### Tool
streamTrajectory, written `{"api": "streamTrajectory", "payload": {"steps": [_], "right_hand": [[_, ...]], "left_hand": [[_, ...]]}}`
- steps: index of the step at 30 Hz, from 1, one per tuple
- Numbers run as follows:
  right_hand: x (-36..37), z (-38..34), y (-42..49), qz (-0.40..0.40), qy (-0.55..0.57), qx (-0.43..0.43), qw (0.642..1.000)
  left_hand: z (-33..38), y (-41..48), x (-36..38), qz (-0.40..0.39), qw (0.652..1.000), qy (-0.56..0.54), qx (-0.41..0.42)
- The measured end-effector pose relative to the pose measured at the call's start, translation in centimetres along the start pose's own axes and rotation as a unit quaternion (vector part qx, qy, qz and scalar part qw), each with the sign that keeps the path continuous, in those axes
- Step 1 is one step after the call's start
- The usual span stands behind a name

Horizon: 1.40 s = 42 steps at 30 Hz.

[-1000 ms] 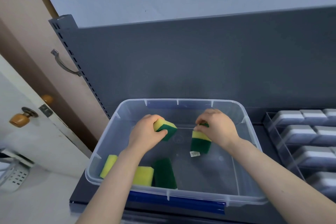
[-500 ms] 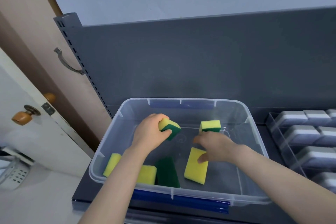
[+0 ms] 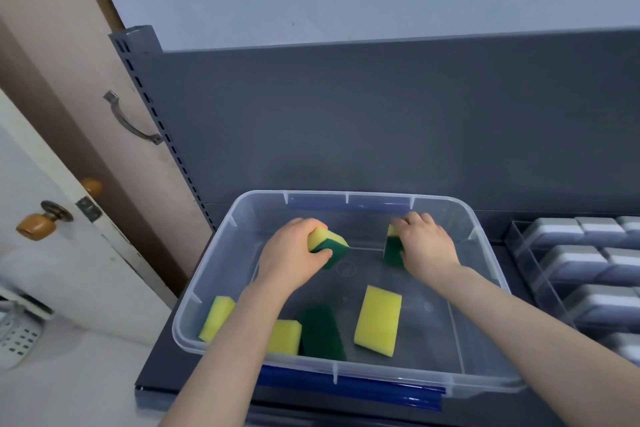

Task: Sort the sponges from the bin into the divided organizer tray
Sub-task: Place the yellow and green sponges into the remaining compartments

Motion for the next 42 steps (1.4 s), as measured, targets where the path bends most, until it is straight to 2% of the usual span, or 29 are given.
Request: {"api": "streamTrajectory", "payload": {"steps": [4, 10, 15, 20, 24, 31, 42], "right_hand": [[1.6, -0.5, -0.6, -0.077, 0.006, -0.009, 0.997], [0.7, 0.5, -1.0, -0.072, 0.111, 0.007, 0.991], [-3.3, 2.2, -3.6, 0.022, 0.274, 0.08, 0.958], [-6.1, 3.6, -8.8, 0.106, 0.335, 0.137, 0.926], [-7.9, 6.0, -14.1, 0.193, 0.375, 0.2, 0.884], [-8.6, 11.7, -21.1, 0.268, 0.393, 0.302, 0.826], [-8.7, 23.0, -33.2, 0.341, 0.36, 0.367, 0.787]], "left_hand": [[0.6, -0.2, 0.1, -0.012, 1.0, 0.0, 0.009], [1.3, -0.8, -0.1, -0.023, 1.0, 0.001, 0.012], [2.2, -1.1, -0.8, -0.014, 0.999, -0.026, 0.025], [4.4, -1.4, -2.0, 0.005, 0.996, -0.064, 0.063], [8.3, -1.8, -2.9, 0.034, 0.987, -0.108, 0.113], [15.3, -3.3, -0.3, 0.031, 0.971, -0.197, 0.129], [29.6, -8.7, 4.5, 0.049, 0.948, -0.252, 0.187]]}}
Point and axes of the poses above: each hand's wrist, its own y-axis towards the middle knuckle, its own x-axis out of the palm, z = x × y, the point moved 8 cm from there along y, towards the middle knuckle, and after that the axes turned 2 degrees about -y, right-handed, at the moved point
